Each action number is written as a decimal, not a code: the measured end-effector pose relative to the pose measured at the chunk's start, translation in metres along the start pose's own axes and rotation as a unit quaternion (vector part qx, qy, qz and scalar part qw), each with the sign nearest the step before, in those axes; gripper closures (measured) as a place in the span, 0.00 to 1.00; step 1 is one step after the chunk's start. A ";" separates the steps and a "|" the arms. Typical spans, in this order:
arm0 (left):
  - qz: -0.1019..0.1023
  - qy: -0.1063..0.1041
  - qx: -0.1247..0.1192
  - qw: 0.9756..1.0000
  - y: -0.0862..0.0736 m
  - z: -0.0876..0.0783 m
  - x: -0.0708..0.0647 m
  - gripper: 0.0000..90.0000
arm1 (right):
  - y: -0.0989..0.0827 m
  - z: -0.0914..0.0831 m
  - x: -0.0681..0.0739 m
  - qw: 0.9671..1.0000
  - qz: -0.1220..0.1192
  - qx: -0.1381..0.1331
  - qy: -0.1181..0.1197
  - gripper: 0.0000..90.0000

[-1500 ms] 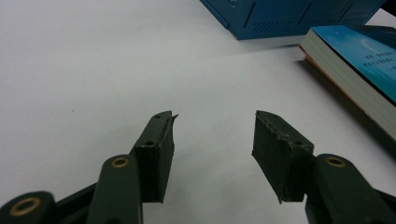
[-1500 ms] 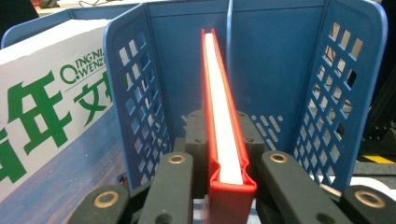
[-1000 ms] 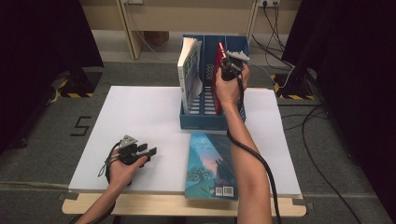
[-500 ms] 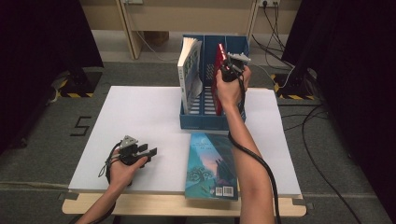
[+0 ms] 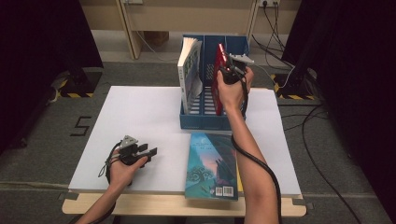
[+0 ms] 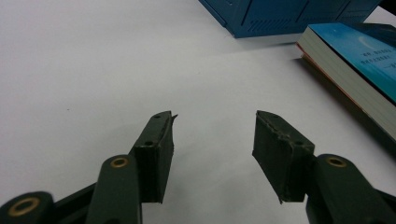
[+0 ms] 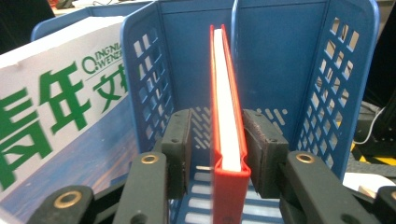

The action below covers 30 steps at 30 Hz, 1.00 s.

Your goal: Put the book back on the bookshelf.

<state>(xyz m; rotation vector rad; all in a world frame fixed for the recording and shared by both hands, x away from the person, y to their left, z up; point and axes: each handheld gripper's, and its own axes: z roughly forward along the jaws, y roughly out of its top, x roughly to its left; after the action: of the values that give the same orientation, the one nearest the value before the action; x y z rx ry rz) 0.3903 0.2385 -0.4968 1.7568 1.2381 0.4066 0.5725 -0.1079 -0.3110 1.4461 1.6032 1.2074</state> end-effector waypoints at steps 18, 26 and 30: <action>0.008 -0.013 -0.005 1.000 0.004 0.000 -0.010 0.50 | -0.009 -0.033 -0.013 1.000 0.015 0.016 0.018 0.66; 0.011 -0.022 0.003 1.000 0.004 0.001 -0.017 0.50 | -0.026 -0.047 -0.020 0.999 0.027 0.032 0.031 0.65; 0.011 -0.025 0.002 1.000 0.008 0.002 -0.021 0.50 | -0.034 -0.053 -0.022 0.997 0.036 0.052 0.040 0.65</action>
<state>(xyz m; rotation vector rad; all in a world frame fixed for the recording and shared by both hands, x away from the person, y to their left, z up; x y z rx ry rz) 0.3867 0.2186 -0.4868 1.7756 1.1861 0.3699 0.5157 -0.1391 -0.3262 1.5486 1.7031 1.2540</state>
